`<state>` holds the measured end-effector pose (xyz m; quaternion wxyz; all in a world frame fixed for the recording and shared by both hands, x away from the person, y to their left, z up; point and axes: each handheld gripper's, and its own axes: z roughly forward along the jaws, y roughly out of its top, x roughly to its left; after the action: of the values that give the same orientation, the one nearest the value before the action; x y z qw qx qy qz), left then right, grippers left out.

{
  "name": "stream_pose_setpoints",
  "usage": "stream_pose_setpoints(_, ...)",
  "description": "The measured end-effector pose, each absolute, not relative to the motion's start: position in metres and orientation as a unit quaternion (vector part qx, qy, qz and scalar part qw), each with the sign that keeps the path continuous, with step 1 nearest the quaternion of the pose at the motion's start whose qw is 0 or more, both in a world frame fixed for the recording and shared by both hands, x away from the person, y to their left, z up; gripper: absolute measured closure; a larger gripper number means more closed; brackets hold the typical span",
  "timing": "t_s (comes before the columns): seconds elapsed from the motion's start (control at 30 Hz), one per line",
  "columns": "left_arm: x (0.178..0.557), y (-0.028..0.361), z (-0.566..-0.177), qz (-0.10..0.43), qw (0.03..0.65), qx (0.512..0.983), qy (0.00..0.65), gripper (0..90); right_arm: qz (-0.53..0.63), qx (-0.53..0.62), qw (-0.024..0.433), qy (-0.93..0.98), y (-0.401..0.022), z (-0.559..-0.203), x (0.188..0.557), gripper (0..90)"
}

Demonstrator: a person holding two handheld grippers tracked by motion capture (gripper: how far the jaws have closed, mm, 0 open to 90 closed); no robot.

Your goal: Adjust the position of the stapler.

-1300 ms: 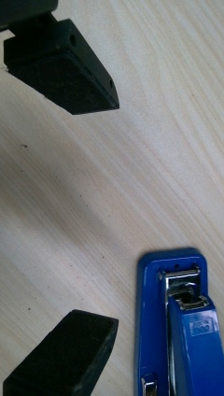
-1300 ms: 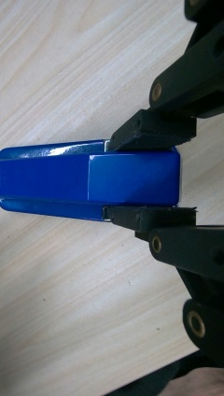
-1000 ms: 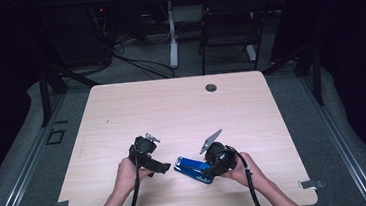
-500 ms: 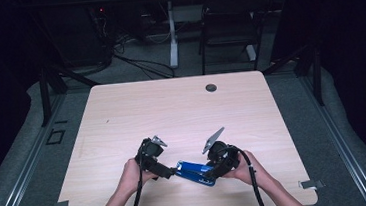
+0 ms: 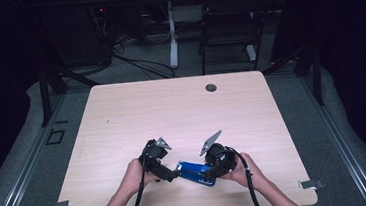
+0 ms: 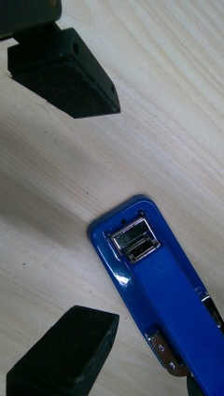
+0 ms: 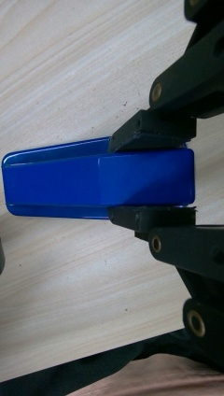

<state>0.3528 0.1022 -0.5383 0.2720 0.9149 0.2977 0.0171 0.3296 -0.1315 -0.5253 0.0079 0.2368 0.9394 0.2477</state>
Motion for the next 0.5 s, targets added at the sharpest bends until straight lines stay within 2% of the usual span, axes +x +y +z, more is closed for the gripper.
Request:
stream_pose_setpoints(0.4, 0.347, 0.096, -0.538, 0.011, 0.285, 0.920, 0.270, 5.0, 0.249, 0.183, -0.008, 0.951, -0.131, -0.525, 0.325, 65.1)
stream_pose_setpoints(0.43, 0.346, 0.094, -0.538, 0.011, 0.283, 0.921, 0.266, 5.3, 0.249, 0.188, -0.014, 0.950, -0.132, -0.525, 0.326, 64.1)
stream_pose_setpoints(0.5, 0.343, 0.091, -0.540, 0.014, 0.284, 0.921, 0.265, 6.3, 0.250, 0.199, -0.019, 0.947, -0.133, -0.522, 0.328, 51.3)
